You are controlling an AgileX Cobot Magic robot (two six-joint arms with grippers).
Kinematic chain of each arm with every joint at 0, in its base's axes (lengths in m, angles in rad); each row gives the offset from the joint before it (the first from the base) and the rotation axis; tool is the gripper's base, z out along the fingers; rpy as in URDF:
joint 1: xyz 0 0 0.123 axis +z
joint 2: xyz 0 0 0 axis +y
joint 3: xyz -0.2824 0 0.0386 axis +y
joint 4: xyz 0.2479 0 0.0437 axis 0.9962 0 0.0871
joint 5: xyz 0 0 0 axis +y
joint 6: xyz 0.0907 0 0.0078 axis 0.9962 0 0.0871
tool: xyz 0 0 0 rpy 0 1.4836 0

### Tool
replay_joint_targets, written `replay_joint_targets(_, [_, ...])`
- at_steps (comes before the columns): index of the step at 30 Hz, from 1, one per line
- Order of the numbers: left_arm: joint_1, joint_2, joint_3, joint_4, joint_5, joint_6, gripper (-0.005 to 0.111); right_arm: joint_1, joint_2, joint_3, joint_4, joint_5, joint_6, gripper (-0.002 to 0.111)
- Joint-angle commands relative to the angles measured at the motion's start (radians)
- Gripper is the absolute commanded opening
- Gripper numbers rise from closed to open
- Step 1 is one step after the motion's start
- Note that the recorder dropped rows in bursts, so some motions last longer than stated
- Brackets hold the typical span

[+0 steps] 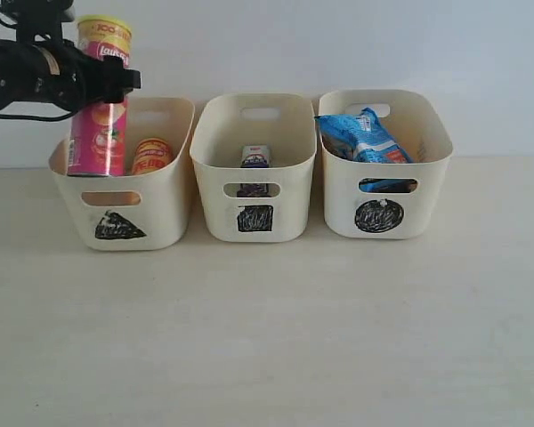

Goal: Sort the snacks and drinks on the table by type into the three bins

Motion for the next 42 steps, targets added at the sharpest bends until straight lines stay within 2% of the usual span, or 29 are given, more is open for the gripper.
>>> replay_joint_targets(1, [0.002,0.012,0.004,0.001,0.007,-0.005,0.054,0.003,-0.005,-0.001,0.009,-0.018,-0.001,0.000])
replay_joint_targets(3, [0.002,0.012,0.004,0.001,0.007,-0.005,0.077,0.003,-0.005,-0.001,0.009,-0.018,-0.001,0.000])
replay_joint_targets(5, [0.002,0.001,0.004,0.001,0.007,-0.005,0.093,0.003,-0.005,-0.001,0.009,-0.018,-0.001,0.000])
replay_joint_targets(8, [0.002,-0.044,0.004,0.001,0.003,-0.005,0.095,0.003,-0.005,-0.001,0.009,-0.018,-0.001,0.000])
replay_joint_targets(11, [0.002,-0.091,0.004,-0.001,0.014,-0.005,0.085,0.003,-0.005,-0.001,0.009,-0.018,-0.001,0.000])
replay_joint_targets(12, [0.002,-0.129,0.004,-0.001,0.057,-0.005,0.070,0.003,-0.005,-0.001,0.009,-0.018,-0.001,0.000])
replay_joint_targets(13, [0.002,-0.148,0.004,-0.001,0.081,-0.005,0.062,0.003,-0.005,-0.001,0.009,-0.018,-0.001,0.000])
replay_joint_targets(14, [0.002,-0.187,0.004,-0.001,0.155,-0.005,0.038,0.003,-0.005,-0.001,0.009,-0.018,-0.001,0.000])
replay_joint_targets(15, [0.002,-0.201,0.004,-0.001,0.190,-0.005,0.027,0.003,-0.005,-0.001,0.009,-0.018,-0.001,0.000])
replay_joint_targets(16, [0.002,-0.230,0.004,-0.001,0.256,-0.005,0.004,0.003,-0.005,-0.001,0.009,-0.018,-0.001,0.000])
replay_joint_targets(18, [0.002,-0.273,0.004,-0.005,0.366,0.007,0.004,0.003,-0.005,-0.001,0.009,-0.018,-0.001,0.000])
replay_joint_targets(20, [0.004,-0.326,0.061,-0.010,0.401,0.017,0.004,0.003,-0.005,-0.001,0.009,-0.018,-0.001,0.000])
replay_joint_targets(22, [0.027,-0.404,0.182,-0.104,0.344,0.048,0.004,0.003,-0.005,-0.001,0.009,-0.018,-0.001,0.000])
replay_joint_targets(24, [0.061,-0.498,0.363,-0.273,0.246,0.153,0.004,0.003,-0.005,-0.001,0.009,-0.018,-0.001,0.000])
replay_joint_targets(26, [0.079,-0.550,0.452,-0.314,0.217,0.188,0.004,0.003,-0.005,-0.001,0.009,-0.018,-0.001,0.000])
replay_joint_targets(31, [0.129,-0.814,0.722,-0.341,0.162,0.190,0.004,0.003,-0.005,-0.001,0.009,-0.018,-0.001,0.000])
replay_joint_targets(42, [0.139,-1.366,1.057,-0.348,0.029,0.144,0.004,0.003,-0.005,-0.001,0.009,-0.018,-0.001,0.000])
